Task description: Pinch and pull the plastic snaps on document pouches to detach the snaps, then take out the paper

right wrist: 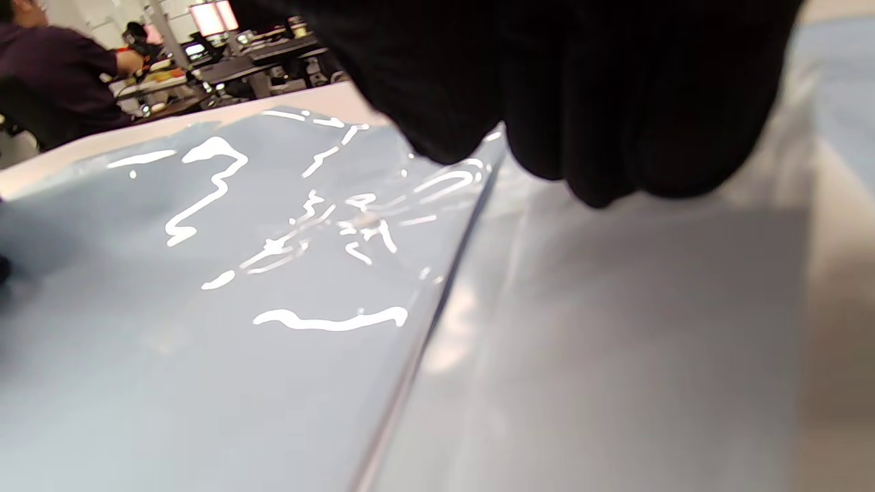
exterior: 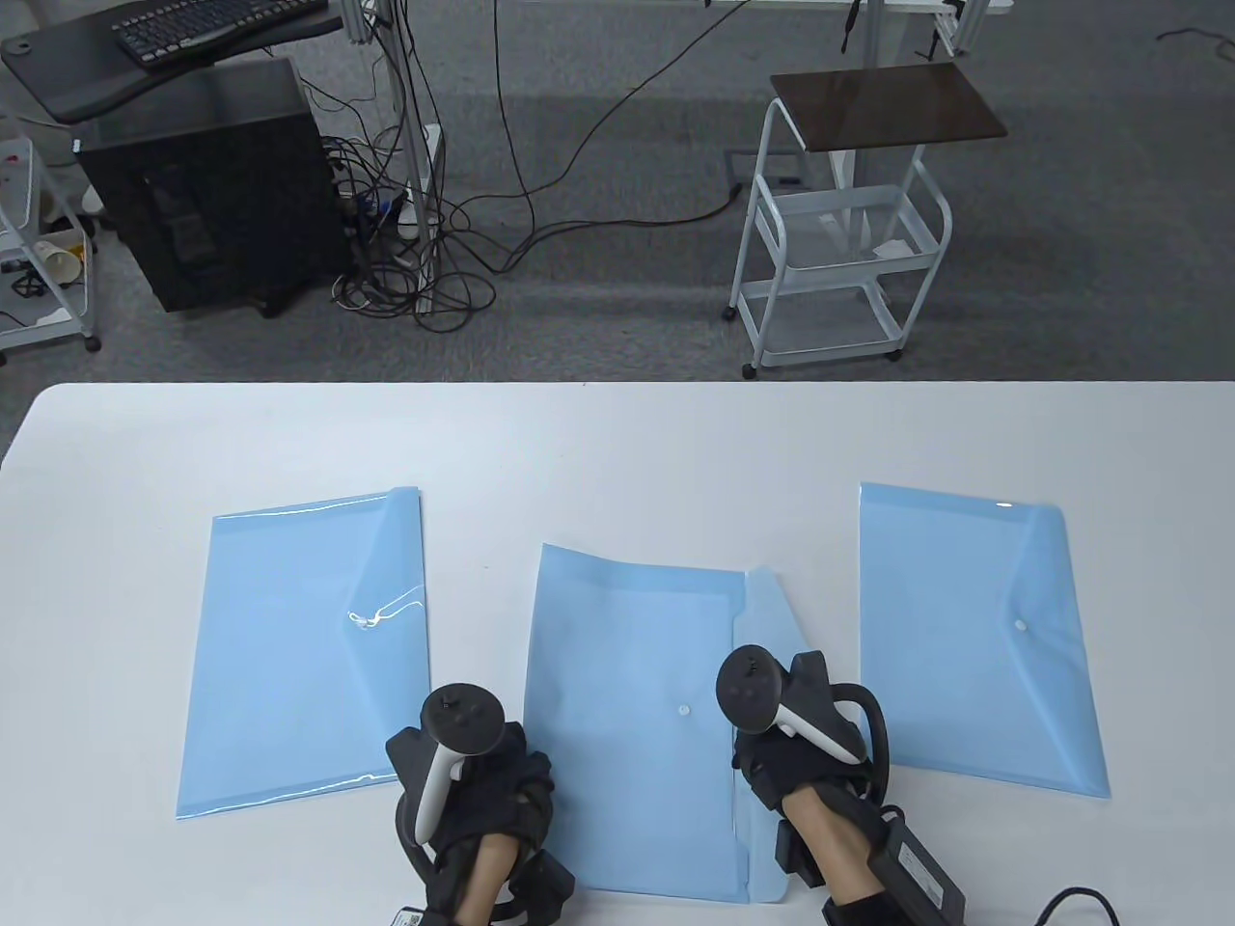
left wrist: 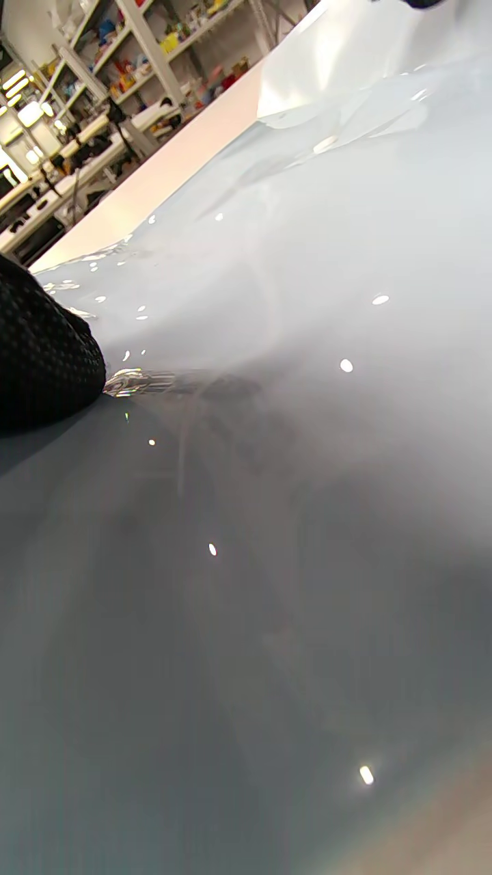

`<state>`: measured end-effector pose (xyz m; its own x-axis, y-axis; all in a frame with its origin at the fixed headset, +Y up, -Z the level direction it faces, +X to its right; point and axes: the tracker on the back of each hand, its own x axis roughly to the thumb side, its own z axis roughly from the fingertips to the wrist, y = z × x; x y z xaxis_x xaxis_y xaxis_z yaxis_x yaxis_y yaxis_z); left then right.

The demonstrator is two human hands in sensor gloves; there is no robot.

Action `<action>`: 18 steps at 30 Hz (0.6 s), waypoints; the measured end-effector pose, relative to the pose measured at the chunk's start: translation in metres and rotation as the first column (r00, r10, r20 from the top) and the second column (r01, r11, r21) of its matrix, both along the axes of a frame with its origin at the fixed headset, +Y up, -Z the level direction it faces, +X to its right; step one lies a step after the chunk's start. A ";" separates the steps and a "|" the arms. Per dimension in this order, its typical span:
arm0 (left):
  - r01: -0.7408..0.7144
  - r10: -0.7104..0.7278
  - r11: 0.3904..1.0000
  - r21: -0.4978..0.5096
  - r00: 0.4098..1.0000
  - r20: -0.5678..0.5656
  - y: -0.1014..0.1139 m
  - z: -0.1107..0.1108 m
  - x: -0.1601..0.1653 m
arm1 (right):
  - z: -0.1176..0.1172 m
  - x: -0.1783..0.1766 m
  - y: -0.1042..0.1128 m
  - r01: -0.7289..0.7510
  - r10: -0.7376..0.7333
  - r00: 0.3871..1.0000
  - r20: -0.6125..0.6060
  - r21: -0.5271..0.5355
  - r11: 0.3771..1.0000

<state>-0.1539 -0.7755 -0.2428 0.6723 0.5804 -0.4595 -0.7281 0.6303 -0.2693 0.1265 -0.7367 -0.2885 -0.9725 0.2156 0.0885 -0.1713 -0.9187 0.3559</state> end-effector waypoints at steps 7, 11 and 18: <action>-0.030 0.030 1.000 0.005 1.000 -0.005 -0.001 0.001 -0.001 | -0.004 0.006 -0.021 0.034 -0.031 0.994 0.100 -0.030 0.999; -0.118 0.118 0.993 0.007 0.993 -0.008 -0.002 0.003 -0.005 | -0.008 0.013 -0.029 0.050 -0.052 0.994 0.092 0.016 0.999; -0.346 0.349 0.935 0.078 0.937 -0.027 0.002 0.006 -0.010 | -0.012 0.014 -0.039 -0.103 0.095 0.994 0.061 0.135 0.986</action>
